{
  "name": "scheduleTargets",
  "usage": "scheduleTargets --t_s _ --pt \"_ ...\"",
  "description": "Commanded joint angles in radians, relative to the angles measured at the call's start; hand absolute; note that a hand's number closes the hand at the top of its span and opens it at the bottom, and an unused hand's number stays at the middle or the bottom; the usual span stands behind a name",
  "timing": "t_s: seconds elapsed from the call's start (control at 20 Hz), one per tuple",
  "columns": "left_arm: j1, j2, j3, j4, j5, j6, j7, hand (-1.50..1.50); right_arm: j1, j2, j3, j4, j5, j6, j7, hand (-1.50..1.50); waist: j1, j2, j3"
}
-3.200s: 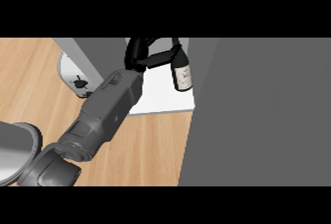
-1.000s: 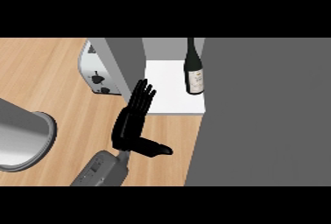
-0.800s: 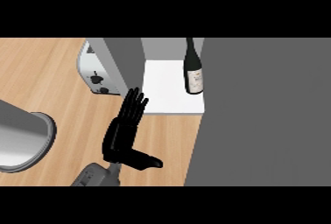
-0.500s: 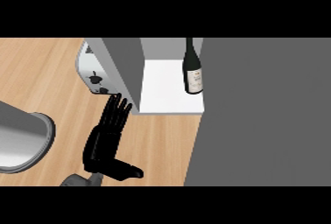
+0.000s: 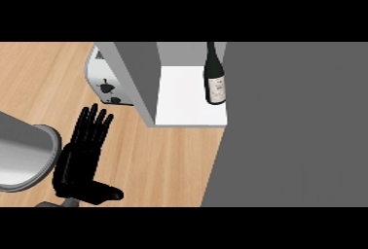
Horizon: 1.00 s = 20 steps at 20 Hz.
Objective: Pick up the wine, place it into the cabinet and close the cabinet
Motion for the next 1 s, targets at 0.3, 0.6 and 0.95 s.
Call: scheduleTargets --t_s 0.3,0.6,0.95 --pt "0.061 0.115 0.130 -0.004 0.069 -0.122 0.006 -1.50 -0.027 0.005 0.099 -0.236 0.002 0.026 0.135 1.50 -0.004 0.003 -0.001" --pt "0.083 0.188 0.207 -0.032 0.134 -0.186 0.041 -1.50 -0.144 0.100 0.134 -0.164 0.002 0.012 0.219 1.50 0.021 0.006 -0.003" --pt "0.084 0.222 0.228 -0.001 0.143 -0.256 0.049 -1.50 -0.203 0.163 0.170 -0.132 -0.015 0.035 0.222 1.50 0.029 0.007 -0.006"
